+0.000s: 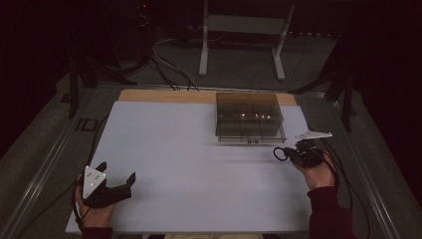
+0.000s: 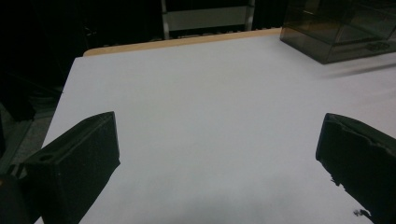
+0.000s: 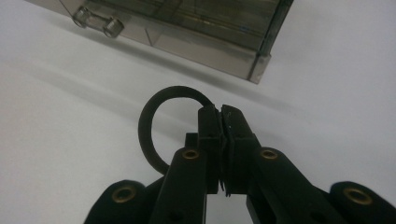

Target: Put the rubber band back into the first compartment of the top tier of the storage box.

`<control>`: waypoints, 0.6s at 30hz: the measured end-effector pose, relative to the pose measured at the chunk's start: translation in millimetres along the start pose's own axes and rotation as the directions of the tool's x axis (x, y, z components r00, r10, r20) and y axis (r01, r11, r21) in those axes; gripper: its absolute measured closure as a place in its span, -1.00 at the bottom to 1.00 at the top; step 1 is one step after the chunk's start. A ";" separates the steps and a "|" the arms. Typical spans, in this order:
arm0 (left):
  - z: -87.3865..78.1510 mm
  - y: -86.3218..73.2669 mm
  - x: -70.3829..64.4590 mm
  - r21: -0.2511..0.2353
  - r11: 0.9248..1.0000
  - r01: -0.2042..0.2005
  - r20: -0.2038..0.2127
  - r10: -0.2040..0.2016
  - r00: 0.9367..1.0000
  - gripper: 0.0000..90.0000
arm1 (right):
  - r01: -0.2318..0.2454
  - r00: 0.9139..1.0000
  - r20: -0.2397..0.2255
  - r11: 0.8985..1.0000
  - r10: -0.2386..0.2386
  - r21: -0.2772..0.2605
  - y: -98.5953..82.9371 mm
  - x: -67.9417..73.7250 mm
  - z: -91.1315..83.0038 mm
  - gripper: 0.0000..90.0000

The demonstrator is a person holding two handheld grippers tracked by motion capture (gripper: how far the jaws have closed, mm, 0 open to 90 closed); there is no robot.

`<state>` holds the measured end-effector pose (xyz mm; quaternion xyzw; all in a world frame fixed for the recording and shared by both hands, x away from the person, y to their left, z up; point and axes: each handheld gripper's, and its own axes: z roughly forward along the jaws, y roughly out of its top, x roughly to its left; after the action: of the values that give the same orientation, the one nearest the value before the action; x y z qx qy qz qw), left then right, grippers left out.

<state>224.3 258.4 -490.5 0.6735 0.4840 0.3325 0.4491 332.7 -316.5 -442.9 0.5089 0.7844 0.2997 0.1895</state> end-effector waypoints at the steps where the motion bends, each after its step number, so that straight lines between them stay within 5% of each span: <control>1: 0.2 -0.1 -0.2 -0.001 1.000 0.000 0.001 0.000 1.000 -0.99 | 0.000 1.000 0.000 1.000 0.000 0.000 0.0 0.0 0.0 0.95; 18: 0.6 -0.6 0.4 0.002 1.000 -0.003 -0.006 0.003 1.000 -0.99 | 0.018 1.000 -0.006 0.999 -0.018 -0.027 16.1 8.9 -5.1 0.95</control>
<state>224.7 258.7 -491.3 0.6738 0.4846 0.3345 0.4464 337.0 -304.9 -428.3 0.4982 0.7855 0.3100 0.1965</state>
